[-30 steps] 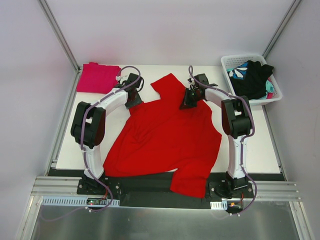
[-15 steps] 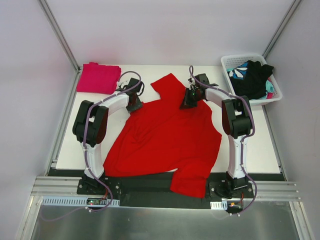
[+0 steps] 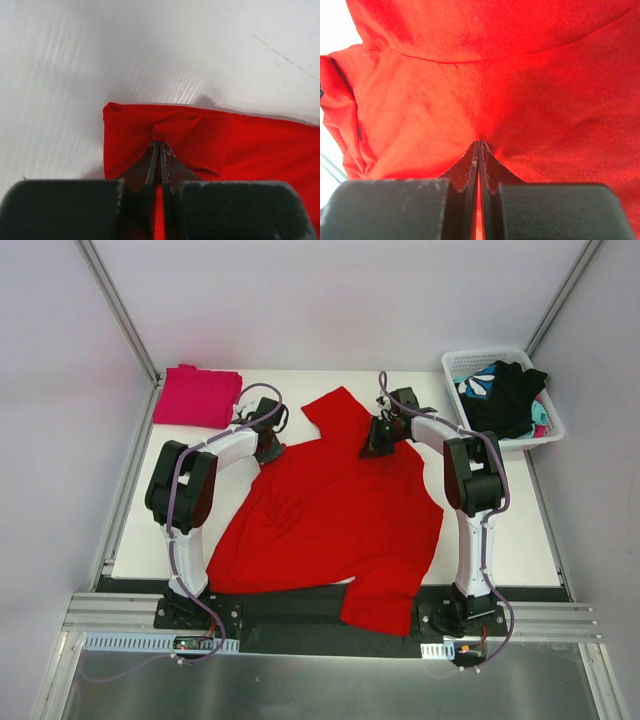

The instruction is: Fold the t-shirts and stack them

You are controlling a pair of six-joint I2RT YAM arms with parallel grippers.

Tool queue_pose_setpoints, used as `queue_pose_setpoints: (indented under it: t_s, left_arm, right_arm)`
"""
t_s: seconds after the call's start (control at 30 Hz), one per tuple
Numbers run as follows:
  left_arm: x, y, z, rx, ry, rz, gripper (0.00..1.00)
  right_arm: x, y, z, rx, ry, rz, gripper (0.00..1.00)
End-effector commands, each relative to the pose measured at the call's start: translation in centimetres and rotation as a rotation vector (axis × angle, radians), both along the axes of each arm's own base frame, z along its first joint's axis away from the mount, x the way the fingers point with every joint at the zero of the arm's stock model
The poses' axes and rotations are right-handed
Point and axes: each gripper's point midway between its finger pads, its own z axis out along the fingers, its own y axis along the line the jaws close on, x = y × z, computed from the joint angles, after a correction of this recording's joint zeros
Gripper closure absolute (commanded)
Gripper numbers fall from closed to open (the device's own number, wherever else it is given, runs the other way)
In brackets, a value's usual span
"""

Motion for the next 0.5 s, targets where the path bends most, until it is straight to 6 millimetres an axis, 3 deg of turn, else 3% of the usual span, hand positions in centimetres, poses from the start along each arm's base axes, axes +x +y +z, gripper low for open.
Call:
queue_pose_setpoints:
  t_s: [0.0,0.3,0.47]
  left_arm:
    - [0.2,0.7,1.3,0.018,-0.030,0.004,1.00]
    - [-0.5,6.2,5.7,0.143,-0.072,0.067,1.00]
    - [-0.7,8.3,6.6,0.185,-0.074,0.090,1.00]
  right_arm:
    - [0.8,0.3,0.9,0.026,-0.026,0.011,0.99]
    - [1.0,0.3,0.9,0.030,-0.030,0.011,0.99]
    - [1.0,0.3,0.8,0.029,-0.029,0.009,0.99]
